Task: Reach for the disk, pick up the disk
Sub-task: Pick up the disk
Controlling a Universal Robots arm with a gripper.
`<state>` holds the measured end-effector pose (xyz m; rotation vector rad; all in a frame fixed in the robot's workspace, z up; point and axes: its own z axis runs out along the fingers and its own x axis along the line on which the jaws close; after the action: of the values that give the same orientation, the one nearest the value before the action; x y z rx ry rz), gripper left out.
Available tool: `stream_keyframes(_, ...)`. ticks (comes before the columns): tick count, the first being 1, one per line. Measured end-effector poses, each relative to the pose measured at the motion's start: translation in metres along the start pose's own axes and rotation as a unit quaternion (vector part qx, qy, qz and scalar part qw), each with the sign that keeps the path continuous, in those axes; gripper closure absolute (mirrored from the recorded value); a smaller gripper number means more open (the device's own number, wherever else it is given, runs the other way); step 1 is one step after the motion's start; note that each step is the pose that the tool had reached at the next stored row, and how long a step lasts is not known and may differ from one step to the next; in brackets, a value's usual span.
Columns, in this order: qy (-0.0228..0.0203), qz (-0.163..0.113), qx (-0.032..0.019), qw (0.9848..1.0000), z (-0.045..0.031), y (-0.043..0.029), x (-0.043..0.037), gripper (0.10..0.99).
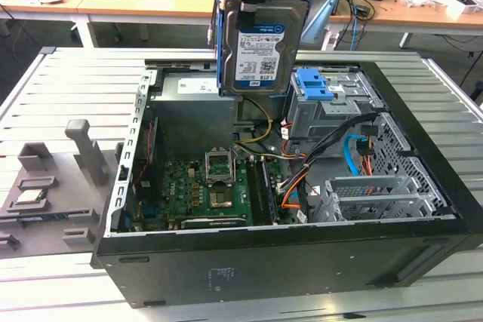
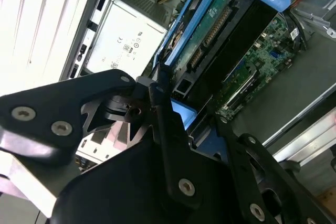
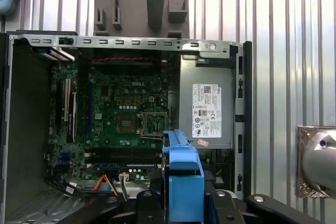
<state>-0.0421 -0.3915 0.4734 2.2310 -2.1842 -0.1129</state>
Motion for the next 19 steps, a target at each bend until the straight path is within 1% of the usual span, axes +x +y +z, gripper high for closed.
stream_keyframes(5,0.0000,0.000,0.0000,1.0000,-0.0003,0.0002,0.0078,0.718)
stream_keyframes(19,0.0000,0.000,0.0000,1.0000,-0.0009,0.0006,0.0250,0.718)
